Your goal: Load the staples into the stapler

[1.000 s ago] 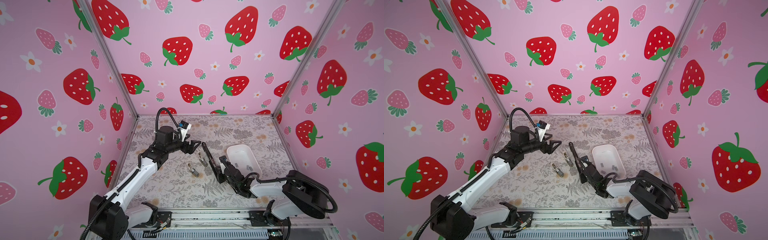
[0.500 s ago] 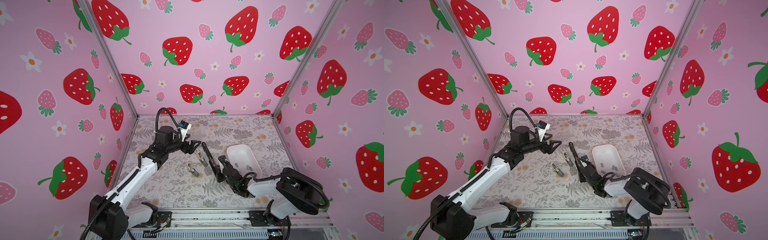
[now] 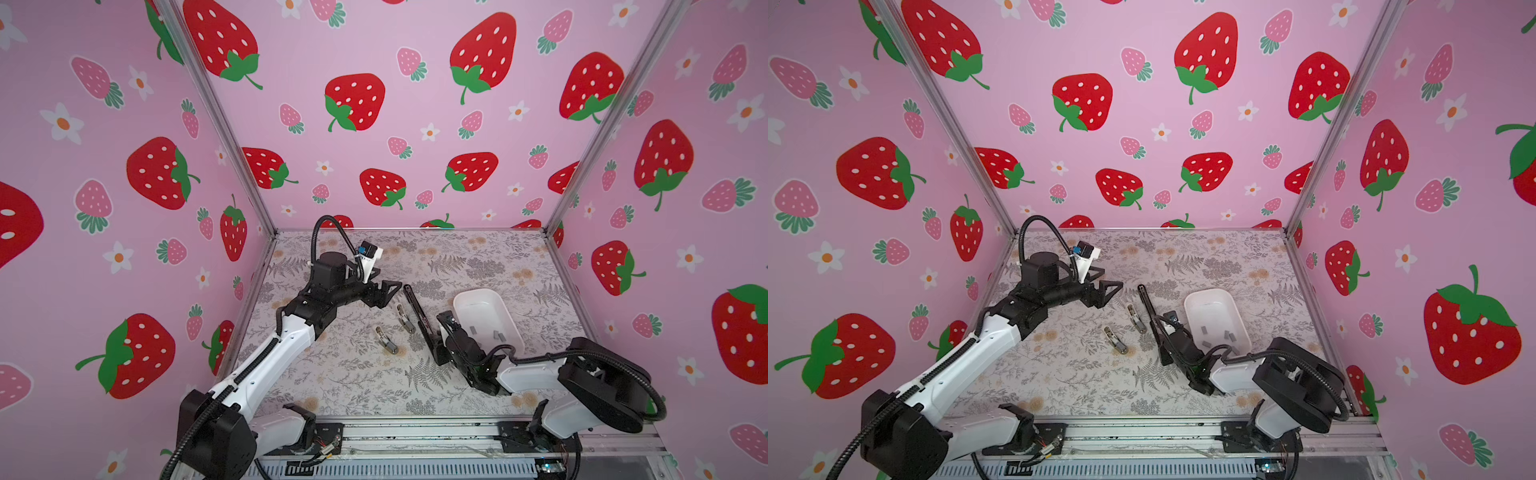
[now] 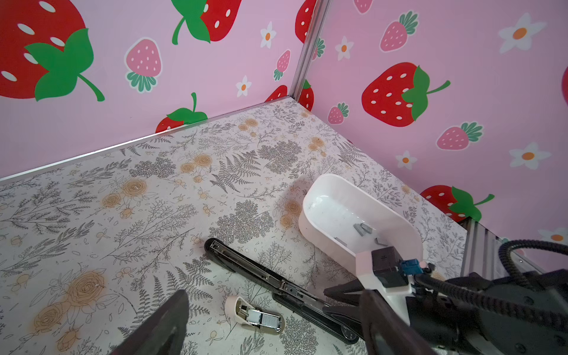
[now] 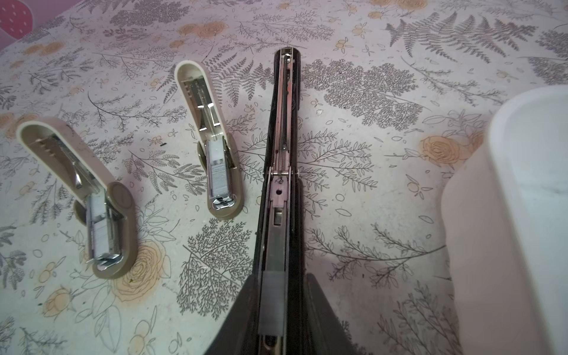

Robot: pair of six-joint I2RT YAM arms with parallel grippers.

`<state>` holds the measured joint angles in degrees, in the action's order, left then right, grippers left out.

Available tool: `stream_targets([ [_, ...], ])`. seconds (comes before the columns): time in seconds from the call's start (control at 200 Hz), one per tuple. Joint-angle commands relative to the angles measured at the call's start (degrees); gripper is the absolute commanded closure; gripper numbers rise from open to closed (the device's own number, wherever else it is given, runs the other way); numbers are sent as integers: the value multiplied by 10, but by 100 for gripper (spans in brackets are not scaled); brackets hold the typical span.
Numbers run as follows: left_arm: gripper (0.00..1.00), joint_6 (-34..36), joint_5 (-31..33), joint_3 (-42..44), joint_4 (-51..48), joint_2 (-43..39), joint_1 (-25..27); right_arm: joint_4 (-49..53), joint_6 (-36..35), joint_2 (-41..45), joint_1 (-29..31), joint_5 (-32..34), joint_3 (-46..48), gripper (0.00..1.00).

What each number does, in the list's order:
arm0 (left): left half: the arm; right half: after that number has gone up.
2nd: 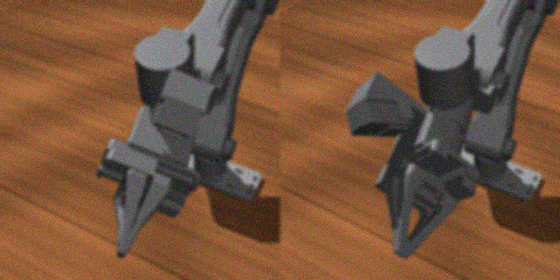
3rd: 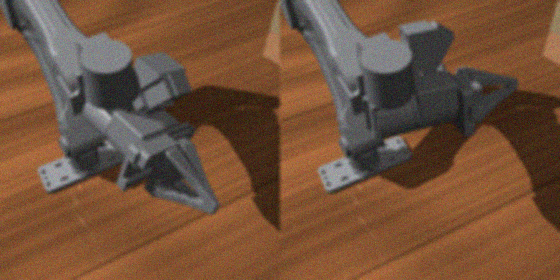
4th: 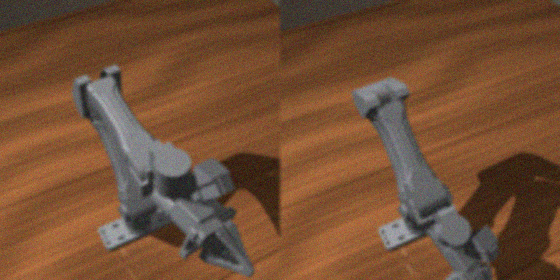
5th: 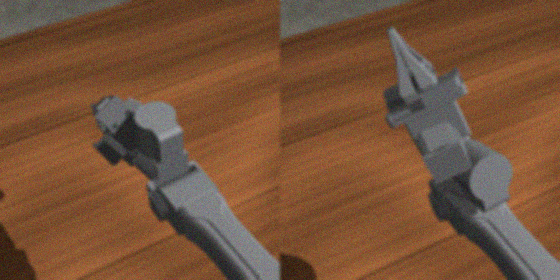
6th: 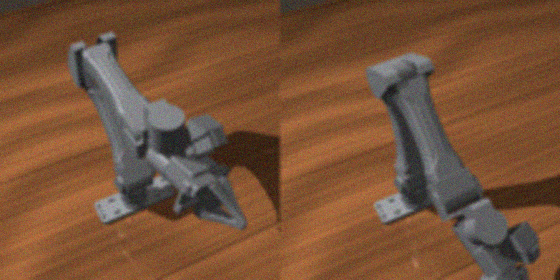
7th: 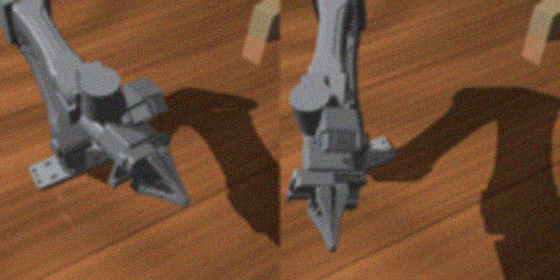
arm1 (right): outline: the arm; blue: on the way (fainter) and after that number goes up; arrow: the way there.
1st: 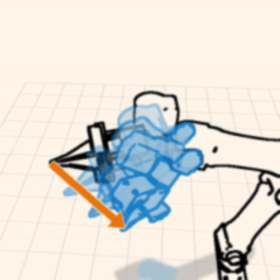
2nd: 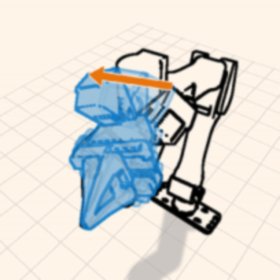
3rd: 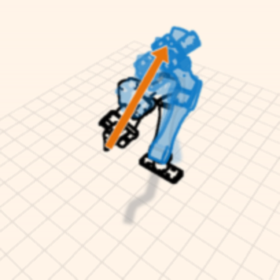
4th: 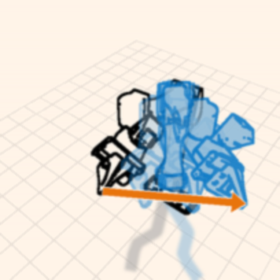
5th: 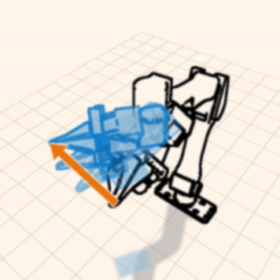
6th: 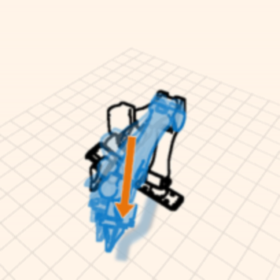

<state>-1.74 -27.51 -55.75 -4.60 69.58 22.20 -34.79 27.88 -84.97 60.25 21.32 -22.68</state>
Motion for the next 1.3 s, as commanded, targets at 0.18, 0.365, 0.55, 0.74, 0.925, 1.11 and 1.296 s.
stream_targets([
  [0.18,12,6,-7,-11,-4,-8,2,63,12,39,2,49,-26,62],
  [0.365,12,7,-5,-10,-3,-12,2,75,12,-3,-2,52,-50,62],
  [0.55,11,-4,2,-15,7,0,2,72,-3,-31,-3,47,-71,63],
  [0.74,1,-171,174,41,134,-38,2,69,-63,13,-1,33,-71,62],
  [0.925,1,-330,321,132,206,-106,-5,4,-107,96,19,-22,-19,49],
  [1.11,1,-347,277,170,161,-179,-36,-43,-107,124,80,-59,8,42],
  [1.296,1,-409,281,146,-34,-203,-80,-94,-75,43,108,-127,-11,40],
])
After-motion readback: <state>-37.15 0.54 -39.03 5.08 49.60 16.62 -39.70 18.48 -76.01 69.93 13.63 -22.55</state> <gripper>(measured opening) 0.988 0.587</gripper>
